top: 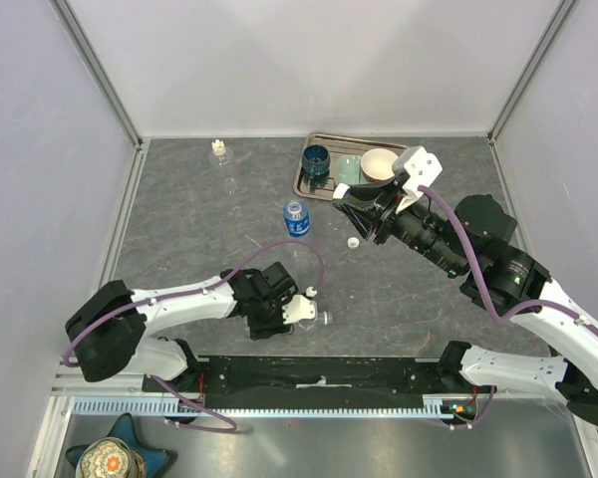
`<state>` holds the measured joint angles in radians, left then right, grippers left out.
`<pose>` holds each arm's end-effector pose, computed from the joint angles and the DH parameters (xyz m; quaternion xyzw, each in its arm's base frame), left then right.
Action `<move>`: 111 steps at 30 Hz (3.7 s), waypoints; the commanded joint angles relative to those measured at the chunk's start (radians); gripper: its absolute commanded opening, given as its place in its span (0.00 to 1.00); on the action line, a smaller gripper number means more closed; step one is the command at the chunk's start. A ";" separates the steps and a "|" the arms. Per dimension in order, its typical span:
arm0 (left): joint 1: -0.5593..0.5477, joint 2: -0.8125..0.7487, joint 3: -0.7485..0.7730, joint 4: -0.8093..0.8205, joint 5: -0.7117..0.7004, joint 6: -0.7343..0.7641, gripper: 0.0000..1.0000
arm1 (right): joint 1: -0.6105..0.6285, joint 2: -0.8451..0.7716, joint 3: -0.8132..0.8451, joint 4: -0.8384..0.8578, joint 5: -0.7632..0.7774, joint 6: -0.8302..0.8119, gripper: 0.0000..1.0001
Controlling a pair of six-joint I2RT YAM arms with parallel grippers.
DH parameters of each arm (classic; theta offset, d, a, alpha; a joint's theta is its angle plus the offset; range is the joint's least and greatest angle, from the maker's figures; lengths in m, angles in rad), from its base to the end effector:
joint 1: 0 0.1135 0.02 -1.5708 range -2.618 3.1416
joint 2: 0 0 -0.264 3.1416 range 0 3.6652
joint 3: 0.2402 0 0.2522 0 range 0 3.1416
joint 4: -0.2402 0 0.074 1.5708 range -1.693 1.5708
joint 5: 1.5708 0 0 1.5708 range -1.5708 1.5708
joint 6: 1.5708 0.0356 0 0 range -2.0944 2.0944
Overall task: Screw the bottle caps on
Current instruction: Pick up the plastic bottle at the center of the board, then screw the bottle cap onto the plastic bottle.
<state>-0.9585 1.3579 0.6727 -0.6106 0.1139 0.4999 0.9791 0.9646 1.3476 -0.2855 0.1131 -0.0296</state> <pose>0.1240 -0.1836 0.1577 0.6647 0.7323 -0.0860 0.1204 0.1055 0.1498 0.4883 -0.2875 0.6075 0.3043 0.6751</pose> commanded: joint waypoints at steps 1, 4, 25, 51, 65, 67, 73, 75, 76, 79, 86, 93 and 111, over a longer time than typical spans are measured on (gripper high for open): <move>0.010 0.021 0.001 0.112 -0.036 0.031 0.53 | 0.001 -0.009 0.035 0.008 0.000 0.017 0.34; 0.012 -0.026 0.008 0.077 -0.059 0.032 0.45 | 0.001 -0.006 0.038 -0.001 -0.012 0.019 0.33; 0.026 -0.551 0.498 -0.472 -0.065 0.123 0.27 | 0.000 0.088 0.272 -0.532 -0.404 0.002 0.34; 0.026 -0.428 0.689 -0.506 0.015 0.127 0.23 | 0.001 0.166 0.266 -0.607 -0.506 -0.072 0.36; 0.026 -0.410 0.766 -0.554 0.128 0.135 0.23 | 0.001 0.168 0.249 -0.586 -0.484 -0.090 0.36; 0.026 -0.410 0.766 -0.560 0.136 0.140 0.22 | 0.001 0.166 0.255 -0.575 -0.484 -0.090 0.35; 0.026 -0.416 0.743 -0.557 0.127 0.135 0.22 | 0.001 0.168 0.269 -0.543 -0.536 -0.075 0.35; 0.027 -0.418 0.742 -0.554 0.122 0.135 0.22 | 0.001 0.169 0.269 -0.540 -0.567 -0.066 0.35; 0.027 -0.418 0.743 -0.552 0.119 0.135 0.22 | 0.001 0.169 0.263 -0.538 -0.575 -0.064 0.35; 0.032 -0.419 0.742 -0.548 0.122 0.128 0.22 | 0.001 0.174 0.256 -0.540 -0.598 -0.056 0.35; 0.040 -0.416 0.742 -0.538 0.125 0.123 0.22 | 0.001 0.181 0.246 -0.557 -0.630 -0.053 0.35; 0.047 -0.410 0.739 -0.523 0.106 0.111 0.22 | 0.001 0.189 0.259 -0.581 -0.632 -0.061 0.35; 0.066 -0.424 0.717 -0.348 -0.097 0.034 0.18 | 0.001 0.233 0.220 -0.437 -0.570 0.164 0.28</move>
<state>-0.9016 0.9390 1.3842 -1.1908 0.0635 0.6041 0.9623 1.1671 1.5620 -0.7731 -0.4034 0.0322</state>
